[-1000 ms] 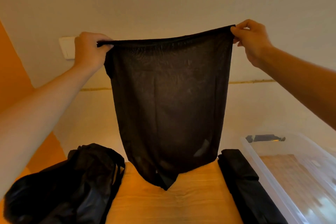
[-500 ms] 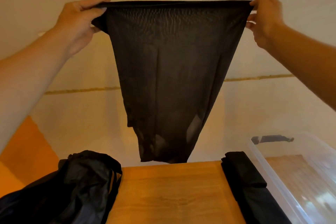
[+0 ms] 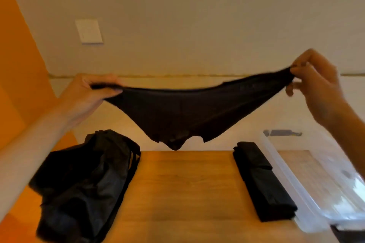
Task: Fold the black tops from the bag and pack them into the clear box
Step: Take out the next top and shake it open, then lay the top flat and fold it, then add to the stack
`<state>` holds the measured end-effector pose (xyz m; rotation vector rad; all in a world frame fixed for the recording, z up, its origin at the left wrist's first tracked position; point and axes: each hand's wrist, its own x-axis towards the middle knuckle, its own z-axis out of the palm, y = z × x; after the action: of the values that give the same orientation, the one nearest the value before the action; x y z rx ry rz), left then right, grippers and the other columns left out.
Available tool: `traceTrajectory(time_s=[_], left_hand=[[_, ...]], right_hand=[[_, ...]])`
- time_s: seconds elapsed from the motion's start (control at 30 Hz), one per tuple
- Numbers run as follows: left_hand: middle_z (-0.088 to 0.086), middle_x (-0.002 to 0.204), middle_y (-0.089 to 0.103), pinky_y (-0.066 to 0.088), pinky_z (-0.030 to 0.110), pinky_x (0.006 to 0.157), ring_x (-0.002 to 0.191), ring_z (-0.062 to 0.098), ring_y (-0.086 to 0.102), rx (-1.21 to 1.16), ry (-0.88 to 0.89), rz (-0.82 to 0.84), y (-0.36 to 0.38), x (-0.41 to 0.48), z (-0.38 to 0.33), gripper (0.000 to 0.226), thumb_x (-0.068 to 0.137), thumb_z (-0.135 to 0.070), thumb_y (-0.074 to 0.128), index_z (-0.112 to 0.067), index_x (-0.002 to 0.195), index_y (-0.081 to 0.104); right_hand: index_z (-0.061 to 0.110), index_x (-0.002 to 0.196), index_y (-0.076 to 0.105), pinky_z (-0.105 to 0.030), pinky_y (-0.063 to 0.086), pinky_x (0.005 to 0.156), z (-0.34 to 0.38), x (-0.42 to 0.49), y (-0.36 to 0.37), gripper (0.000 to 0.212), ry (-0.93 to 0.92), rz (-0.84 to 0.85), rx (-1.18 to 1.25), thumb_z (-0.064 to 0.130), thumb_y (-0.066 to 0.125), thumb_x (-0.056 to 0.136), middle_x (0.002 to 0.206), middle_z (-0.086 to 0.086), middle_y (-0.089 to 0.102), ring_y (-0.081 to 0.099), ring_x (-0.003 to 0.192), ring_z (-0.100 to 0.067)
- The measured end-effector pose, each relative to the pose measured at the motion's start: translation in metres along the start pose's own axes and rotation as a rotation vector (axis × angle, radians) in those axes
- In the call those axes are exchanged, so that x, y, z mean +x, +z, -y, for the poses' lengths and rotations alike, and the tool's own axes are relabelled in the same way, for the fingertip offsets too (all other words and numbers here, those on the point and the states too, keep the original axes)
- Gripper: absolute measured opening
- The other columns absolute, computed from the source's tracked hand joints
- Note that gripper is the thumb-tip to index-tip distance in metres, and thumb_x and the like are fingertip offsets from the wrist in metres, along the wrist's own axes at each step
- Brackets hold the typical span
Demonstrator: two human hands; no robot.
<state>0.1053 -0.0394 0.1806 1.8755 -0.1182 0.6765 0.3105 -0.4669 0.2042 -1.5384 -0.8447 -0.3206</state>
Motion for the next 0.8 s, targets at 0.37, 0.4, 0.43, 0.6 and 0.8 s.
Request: traceTrajectory(time_s=[0.37,0.4,0.43,0.6,0.8], left_hand=[[-0.018,0.109,0.076,0.042,0.021,0.111,0.118,0.005,0.066,0.339,-0.359,0.465,0.072,-0.280,0.088,0.016,0.083,-0.041,0.076,-0.045,0.099,0.081],[-0.017,0.108,0.077,0.043,0.023,0.110,0.115,0.006,0.068,0.336,-0.368,0.441,0.077,-0.295,0.093,0.025,0.081,-0.059,0.073,-0.045,0.100,0.080],[-0.017,0.107,0.077,0.043,0.025,0.110,0.112,0.006,0.069,0.330,-0.376,0.430,0.082,-0.308,0.099,0.033,0.081,-0.069,0.068,-0.045,0.101,0.080],[-0.022,0.114,0.073,0.044,0.032,0.108,0.123,0.001,0.060,0.353,-0.337,0.506,0.104,-0.338,0.119,0.018,0.084,-0.040,0.075,-0.047,0.100,0.078],[-0.027,0.163,0.025,0.021,0.036,0.121,0.154,0.001,0.015,0.423,-0.354,0.407,0.138,-0.310,0.128,0.038,0.094,-0.043,0.054,-0.041,0.131,0.059]], right_hand=[[0.033,0.075,0.057,-0.022,0.048,0.057,-0.089,-0.314,-0.026,0.049,0.287,0.426,-0.400,-0.013,0.064,0.090,0.066,0.005,0.058,0.059,0.060,-0.015],[0.034,0.075,0.057,-0.019,0.046,0.057,-0.093,-0.329,-0.025,0.047,0.279,0.446,-0.444,-0.009,0.068,0.090,0.066,0.007,0.059,0.059,0.060,-0.011],[0.035,0.076,0.056,-0.018,0.045,0.056,-0.097,-0.342,-0.024,0.046,0.272,0.466,-0.482,-0.007,0.070,0.089,0.067,0.008,0.059,0.059,0.060,-0.010],[0.047,0.083,0.055,-0.028,0.049,0.063,-0.102,-0.361,-0.008,0.026,0.192,0.743,-0.641,0.026,0.069,0.077,0.087,0.020,0.056,0.057,0.079,-0.006],[0.040,0.090,0.053,-0.036,0.040,0.089,-0.095,-0.312,0.049,0.013,0.151,1.068,-0.498,0.052,0.050,0.085,0.113,0.022,0.055,0.052,0.109,-0.011]])
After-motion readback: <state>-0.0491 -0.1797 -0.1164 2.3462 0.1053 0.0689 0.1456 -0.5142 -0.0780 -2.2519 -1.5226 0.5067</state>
